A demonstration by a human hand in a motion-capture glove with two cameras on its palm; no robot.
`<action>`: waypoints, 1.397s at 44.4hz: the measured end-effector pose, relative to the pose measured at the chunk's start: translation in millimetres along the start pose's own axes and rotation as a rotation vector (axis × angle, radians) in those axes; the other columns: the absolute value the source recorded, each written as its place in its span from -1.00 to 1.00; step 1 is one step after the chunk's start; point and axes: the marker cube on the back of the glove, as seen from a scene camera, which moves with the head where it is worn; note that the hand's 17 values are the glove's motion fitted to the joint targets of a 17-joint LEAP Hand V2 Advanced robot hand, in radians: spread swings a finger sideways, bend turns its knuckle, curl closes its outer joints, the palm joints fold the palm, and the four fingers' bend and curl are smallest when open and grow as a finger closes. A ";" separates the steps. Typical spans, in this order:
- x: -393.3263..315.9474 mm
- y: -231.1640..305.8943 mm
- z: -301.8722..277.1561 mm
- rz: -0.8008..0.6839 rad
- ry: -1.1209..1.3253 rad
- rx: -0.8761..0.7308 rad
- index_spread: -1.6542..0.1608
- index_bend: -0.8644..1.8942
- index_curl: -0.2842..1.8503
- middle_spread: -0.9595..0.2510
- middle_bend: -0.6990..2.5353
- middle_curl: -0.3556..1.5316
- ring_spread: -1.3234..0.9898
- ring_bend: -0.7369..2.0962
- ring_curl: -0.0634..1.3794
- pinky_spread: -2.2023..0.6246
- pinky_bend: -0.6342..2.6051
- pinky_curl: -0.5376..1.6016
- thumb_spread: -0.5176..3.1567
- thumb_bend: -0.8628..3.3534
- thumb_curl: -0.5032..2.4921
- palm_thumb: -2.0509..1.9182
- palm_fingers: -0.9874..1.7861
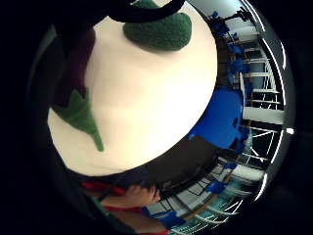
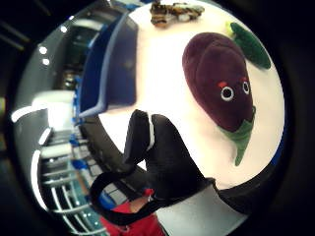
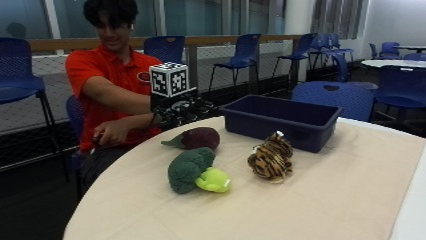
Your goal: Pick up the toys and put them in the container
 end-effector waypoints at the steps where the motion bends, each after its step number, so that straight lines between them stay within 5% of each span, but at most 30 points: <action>1: 0.2 0.1 -0.1 0.000 -0.001 0.001 0.66 -0.37 -0.74 0.51 -0.52 -0.60 0.13 -0.37 -0.89 0.56 -0.23 -0.37 -0.47 -0.61 -0.66 0.01 -0.39; 20: -3.9 -3.4 9.7 -0.018 -0.084 0.023 0.50 -0.31 -0.67 0.43 -0.48 -0.49 0.11 -0.34 -0.74 0.57 -0.10 -0.23 -0.11 -0.61 -0.60 0.00 -0.45; 62: -22.1 -60.1 53.1 -0.017 -0.024 -0.096 0.47 -0.30 -0.61 0.49 -0.51 -0.46 0.16 -0.35 -0.63 0.62 0.18 -0.11 -0.11 -0.61 -0.54 0.01 -0.47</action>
